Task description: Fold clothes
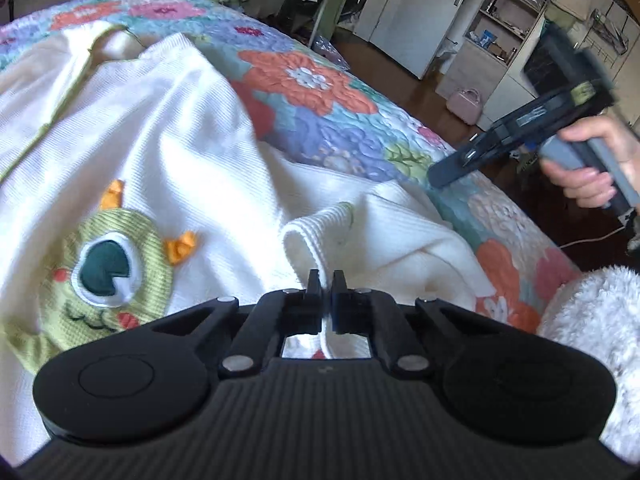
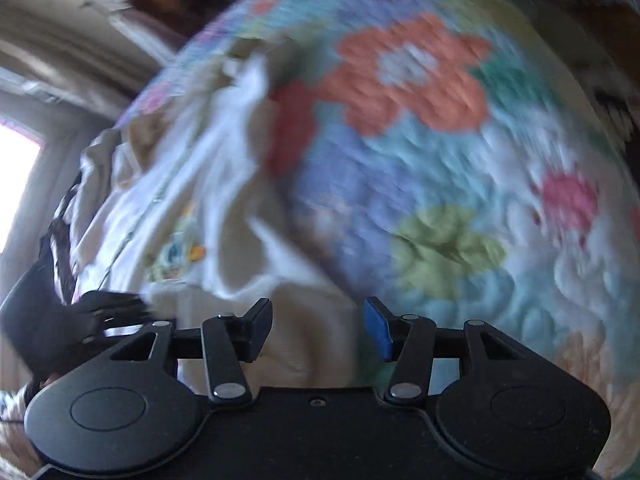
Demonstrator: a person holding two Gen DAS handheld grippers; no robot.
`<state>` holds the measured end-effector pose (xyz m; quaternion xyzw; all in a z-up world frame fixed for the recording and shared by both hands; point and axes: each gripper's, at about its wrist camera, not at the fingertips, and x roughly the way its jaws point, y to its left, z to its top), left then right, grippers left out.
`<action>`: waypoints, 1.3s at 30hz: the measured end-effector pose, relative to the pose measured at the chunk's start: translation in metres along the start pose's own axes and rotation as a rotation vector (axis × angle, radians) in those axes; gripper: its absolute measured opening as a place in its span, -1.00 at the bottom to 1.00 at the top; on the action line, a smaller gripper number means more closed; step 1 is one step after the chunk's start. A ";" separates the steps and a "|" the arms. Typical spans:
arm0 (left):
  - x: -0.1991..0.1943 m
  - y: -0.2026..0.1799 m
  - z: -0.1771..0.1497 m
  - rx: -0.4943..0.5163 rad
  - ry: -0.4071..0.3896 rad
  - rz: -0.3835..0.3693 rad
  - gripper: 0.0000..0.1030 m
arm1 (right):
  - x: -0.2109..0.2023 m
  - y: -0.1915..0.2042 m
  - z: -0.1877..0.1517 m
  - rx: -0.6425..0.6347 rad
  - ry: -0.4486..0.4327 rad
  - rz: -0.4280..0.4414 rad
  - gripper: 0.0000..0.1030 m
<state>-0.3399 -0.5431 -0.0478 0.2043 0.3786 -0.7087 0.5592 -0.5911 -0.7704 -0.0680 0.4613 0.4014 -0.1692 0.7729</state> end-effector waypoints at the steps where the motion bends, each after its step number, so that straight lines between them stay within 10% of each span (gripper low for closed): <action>1: -0.002 0.000 -0.001 0.020 -0.005 0.017 -0.93 | 0.010 -0.010 0.001 0.038 0.026 0.008 0.09; 4: -0.011 0.001 -0.005 0.043 -0.031 0.055 -0.93 | 0.034 -0.020 -0.005 0.069 0.049 0.074 0.12; 7: -0.018 0.008 -0.005 0.010 -0.044 0.057 -0.93 | 0.044 -0.013 -0.011 0.038 0.022 0.129 -0.86; 14: -0.042 0.020 0.009 -0.099 -0.131 -0.046 -0.93 | -0.051 0.066 -0.036 -0.332 -0.270 -0.146 -0.92; 20: -0.035 0.014 0.007 -0.083 -0.090 -0.051 -0.92 | -0.045 0.070 -0.069 -0.425 -0.132 -0.367 -0.93; 25: -0.026 0.012 0.002 -0.078 -0.060 -0.031 -0.93 | -0.020 0.030 -0.053 -0.267 -0.062 -0.332 -0.86; 30: -0.040 0.010 -0.003 -0.070 -0.083 0.008 -0.93 | -0.041 0.025 -0.039 -0.171 -0.151 -0.229 -0.22; 39: -0.122 -0.030 -0.040 -0.041 -0.349 0.326 -0.92 | -0.024 0.066 -0.023 -0.239 -0.143 -0.149 0.09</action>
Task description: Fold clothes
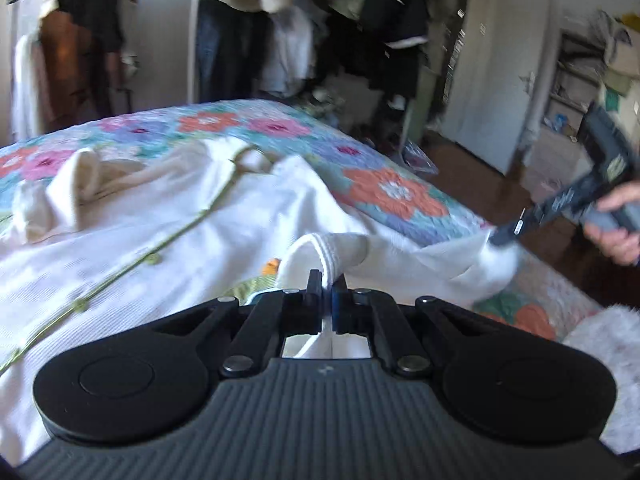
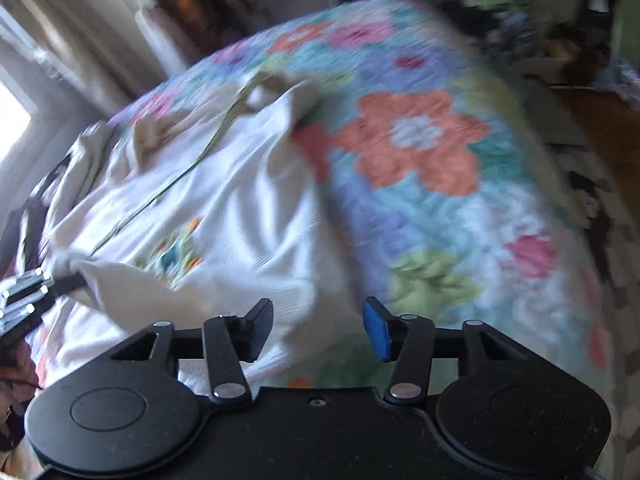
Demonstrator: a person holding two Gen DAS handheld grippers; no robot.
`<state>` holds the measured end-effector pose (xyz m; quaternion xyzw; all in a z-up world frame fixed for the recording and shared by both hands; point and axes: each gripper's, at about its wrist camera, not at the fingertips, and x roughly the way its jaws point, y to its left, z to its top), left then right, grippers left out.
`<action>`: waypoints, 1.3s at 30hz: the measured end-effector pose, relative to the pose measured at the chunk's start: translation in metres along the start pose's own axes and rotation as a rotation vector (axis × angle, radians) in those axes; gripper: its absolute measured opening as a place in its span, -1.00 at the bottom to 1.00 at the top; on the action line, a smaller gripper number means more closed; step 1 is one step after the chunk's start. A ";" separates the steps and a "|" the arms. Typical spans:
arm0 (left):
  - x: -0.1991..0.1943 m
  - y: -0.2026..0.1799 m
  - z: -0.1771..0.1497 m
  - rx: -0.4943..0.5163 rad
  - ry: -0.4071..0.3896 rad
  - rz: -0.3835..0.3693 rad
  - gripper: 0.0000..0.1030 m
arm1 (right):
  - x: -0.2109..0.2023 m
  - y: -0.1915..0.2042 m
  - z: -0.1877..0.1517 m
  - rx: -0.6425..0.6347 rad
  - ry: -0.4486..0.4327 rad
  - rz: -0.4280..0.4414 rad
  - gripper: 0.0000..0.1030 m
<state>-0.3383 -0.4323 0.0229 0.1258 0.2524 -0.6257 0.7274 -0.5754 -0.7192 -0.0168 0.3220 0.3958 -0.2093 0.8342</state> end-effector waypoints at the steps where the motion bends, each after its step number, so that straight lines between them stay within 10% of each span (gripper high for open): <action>1: -0.009 0.000 0.001 0.003 -0.018 0.016 -0.92 | 0.008 0.003 0.001 -0.009 0.028 -0.002 0.09; 4: -0.039 -0.002 0.006 -0.001 -0.073 0.052 -0.93 | 0.029 0.013 -0.002 -0.075 0.097 -0.035 0.05; 8: -0.078 -0.002 0.013 -0.016 -0.117 0.027 -0.92 | 0.038 0.017 -0.008 -0.133 0.137 -0.047 -0.58; 14: -0.120 0.011 -0.009 -0.083 -0.107 0.005 -0.92 | 0.015 0.026 -0.014 -0.139 0.092 -0.040 -0.32; 25: -0.084 0.037 -0.083 -0.168 0.424 0.166 -0.93 | 0.021 0.030 0.022 -0.040 0.052 0.024 0.10; 31: -0.097 0.034 -0.041 -0.109 0.321 0.187 -0.81 | 0.065 0.026 0.060 0.128 0.018 -0.057 0.10; 34: -0.087 0.029 -0.006 -0.064 0.254 0.169 -0.32 | 0.086 0.017 0.071 0.255 -0.036 -0.033 0.10; 39: 0.000 0.020 0.036 0.016 0.238 0.113 -0.12 | 0.123 0.011 0.053 0.297 -0.063 0.000 0.09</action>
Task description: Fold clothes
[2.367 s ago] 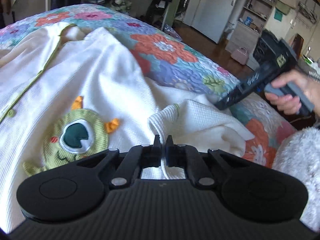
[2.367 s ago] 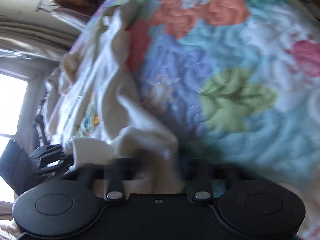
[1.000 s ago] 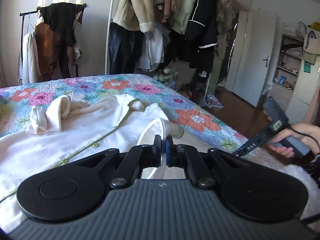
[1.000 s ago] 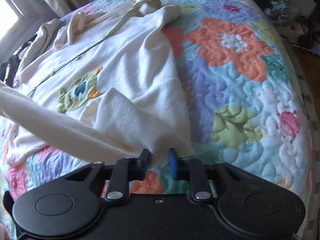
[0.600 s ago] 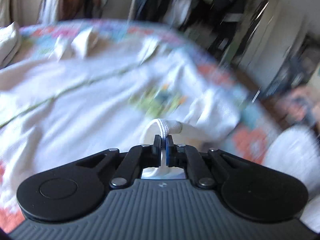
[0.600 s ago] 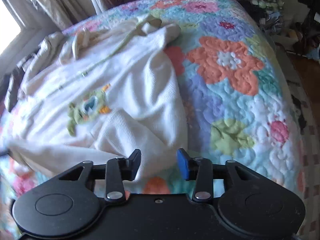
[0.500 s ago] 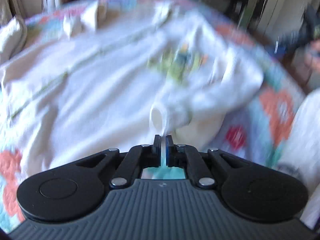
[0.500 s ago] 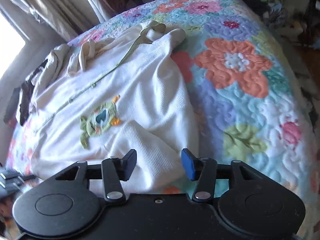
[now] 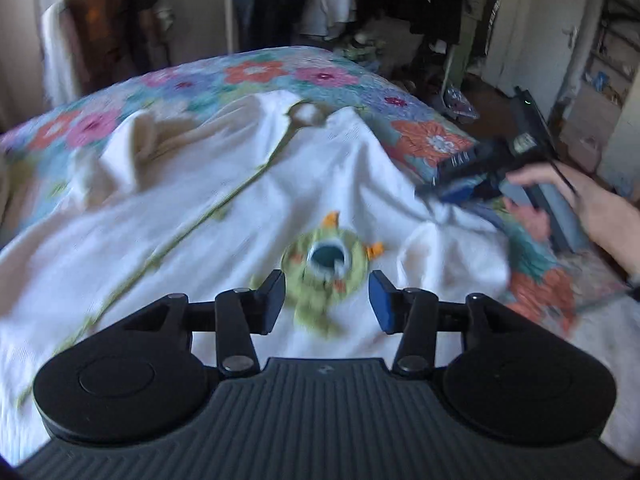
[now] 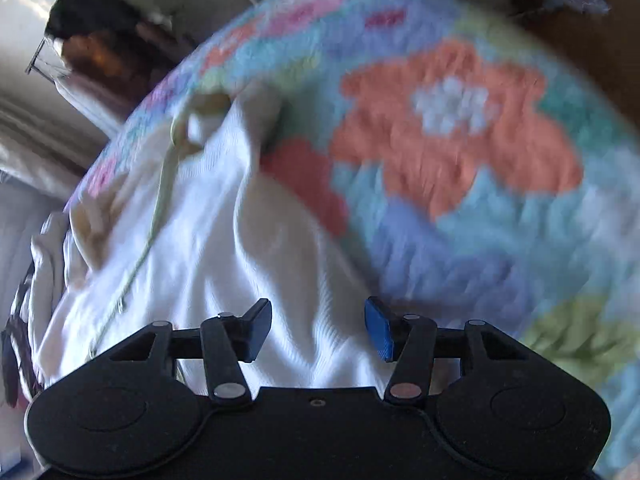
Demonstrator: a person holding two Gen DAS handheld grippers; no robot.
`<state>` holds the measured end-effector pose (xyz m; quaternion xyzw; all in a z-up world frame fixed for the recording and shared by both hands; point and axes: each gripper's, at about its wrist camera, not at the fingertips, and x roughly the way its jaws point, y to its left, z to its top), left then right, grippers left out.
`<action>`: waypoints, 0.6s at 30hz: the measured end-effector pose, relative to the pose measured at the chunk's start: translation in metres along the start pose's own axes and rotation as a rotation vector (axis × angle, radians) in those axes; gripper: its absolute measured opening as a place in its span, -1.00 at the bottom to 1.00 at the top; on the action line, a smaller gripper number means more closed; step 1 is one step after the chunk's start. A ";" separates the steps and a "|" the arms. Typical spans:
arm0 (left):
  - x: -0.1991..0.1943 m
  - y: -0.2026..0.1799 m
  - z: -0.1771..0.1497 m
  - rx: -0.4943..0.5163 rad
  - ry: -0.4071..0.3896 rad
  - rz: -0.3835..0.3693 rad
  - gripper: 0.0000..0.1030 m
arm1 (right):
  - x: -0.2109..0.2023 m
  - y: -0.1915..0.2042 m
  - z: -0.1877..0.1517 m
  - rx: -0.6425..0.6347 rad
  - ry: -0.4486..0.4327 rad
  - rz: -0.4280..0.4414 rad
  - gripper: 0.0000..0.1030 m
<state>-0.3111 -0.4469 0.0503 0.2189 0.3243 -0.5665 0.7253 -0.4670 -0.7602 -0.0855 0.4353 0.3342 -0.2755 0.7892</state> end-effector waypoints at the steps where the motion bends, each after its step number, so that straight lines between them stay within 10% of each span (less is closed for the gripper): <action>1: 0.021 -0.003 0.009 0.008 0.013 -0.004 -0.12 | 0.001 0.005 -0.003 -0.068 -0.012 -0.008 -0.08; 3: 0.062 -0.005 0.024 -0.019 0.037 -0.023 -0.13 | 0.003 0.019 -0.007 -0.227 -0.028 -0.044 -0.86; 6: 0.103 0.001 0.046 -0.085 0.047 -0.047 -0.13 | 0.001 0.042 -0.020 -0.454 -0.037 -0.135 -0.93; 10: 0.131 0.013 0.063 -0.122 0.062 -0.050 -0.13 | -0.007 0.060 -0.039 -0.621 -0.055 -0.506 -1.00; 15: 0.162 0.019 0.072 -0.096 0.109 -0.029 -0.13 | -0.019 0.013 0.005 -0.214 -0.083 -0.137 -0.97; 18: 0.178 0.023 0.087 -0.071 0.106 -0.001 -0.13 | -0.021 0.014 0.041 -0.052 -0.113 0.064 -0.56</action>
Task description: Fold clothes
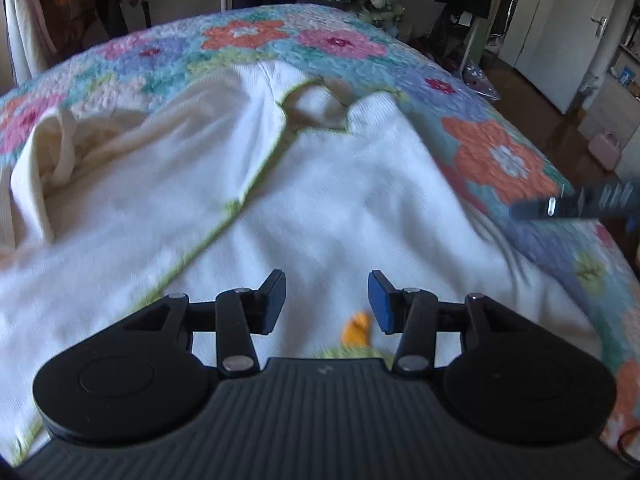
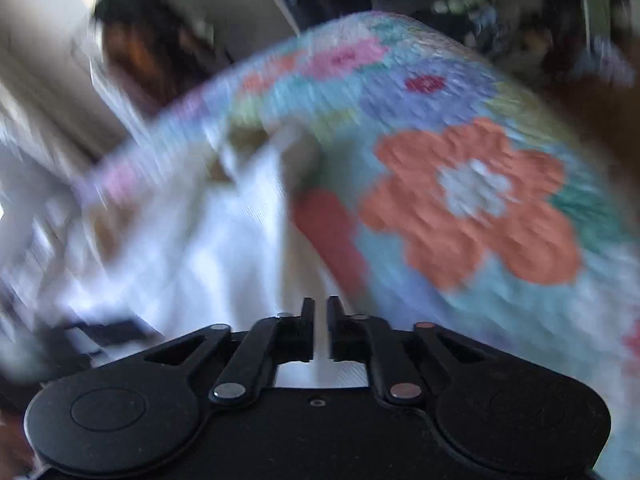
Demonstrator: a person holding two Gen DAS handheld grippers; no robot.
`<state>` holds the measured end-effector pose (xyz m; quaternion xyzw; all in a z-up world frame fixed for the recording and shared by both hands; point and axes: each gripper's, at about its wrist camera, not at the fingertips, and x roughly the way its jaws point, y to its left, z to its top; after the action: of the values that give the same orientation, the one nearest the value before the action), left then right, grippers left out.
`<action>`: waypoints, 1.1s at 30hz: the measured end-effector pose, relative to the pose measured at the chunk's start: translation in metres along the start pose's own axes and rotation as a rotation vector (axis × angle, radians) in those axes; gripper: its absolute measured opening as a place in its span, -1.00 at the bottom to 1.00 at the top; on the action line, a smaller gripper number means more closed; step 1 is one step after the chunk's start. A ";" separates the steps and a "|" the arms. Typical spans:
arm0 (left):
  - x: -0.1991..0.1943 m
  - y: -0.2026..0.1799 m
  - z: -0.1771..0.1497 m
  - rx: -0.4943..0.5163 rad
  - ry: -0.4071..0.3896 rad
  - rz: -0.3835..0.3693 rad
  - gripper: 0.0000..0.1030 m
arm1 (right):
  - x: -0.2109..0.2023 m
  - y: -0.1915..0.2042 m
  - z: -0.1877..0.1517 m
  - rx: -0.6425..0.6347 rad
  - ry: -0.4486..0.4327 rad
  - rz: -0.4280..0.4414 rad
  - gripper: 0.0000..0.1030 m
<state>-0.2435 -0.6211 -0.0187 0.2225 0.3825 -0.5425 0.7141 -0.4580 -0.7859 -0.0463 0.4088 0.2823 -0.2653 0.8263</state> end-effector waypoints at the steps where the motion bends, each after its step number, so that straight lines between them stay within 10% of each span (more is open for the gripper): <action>1: 0.003 0.005 0.008 -0.005 -0.007 0.007 -0.13 | 0.006 0.004 0.011 0.019 0.011 0.043 -0.19; 10: 0.037 0.051 0.086 0.050 -0.067 0.122 -0.06 | 0.073 0.020 0.061 -0.025 -0.020 -0.048 0.20; 16: 0.090 0.048 0.119 0.137 -0.037 0.103 0.05 | 0.112 -0.027 0.065 0.137 -0.034 0.130 0.27; 24: 0.148 0.011 0.130 0.319 0.010 0.207 0.28 | 0.126 -0.010 0.066 0.021 -0.061 0.163 0.26; 26: 0.153 0.003 0.132 0.364 -0.001 0.221 0.30 | 0.119 -0.001 0.062 -0.060 -0.119 0.136 -0.75; 29: 0.159 0.000 0.143 0.316 0.009 0.163 -0.74 | 0.094 0.020 0.052 -0.209 -0.269 0.092 -0.79; 33: 0.131 -0.004 0.158 0.239 -0.171 0.100 -0.74 | 0.054 0.052 0.036 -0.416 -0.459 -0.034 -0.80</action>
<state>-0.1833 -0.8173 -0.0260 0.2779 0.2416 -0.5647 0.7386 -0.3762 -0.8000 -0.0375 0.1557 0.1433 -0.3008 0.9299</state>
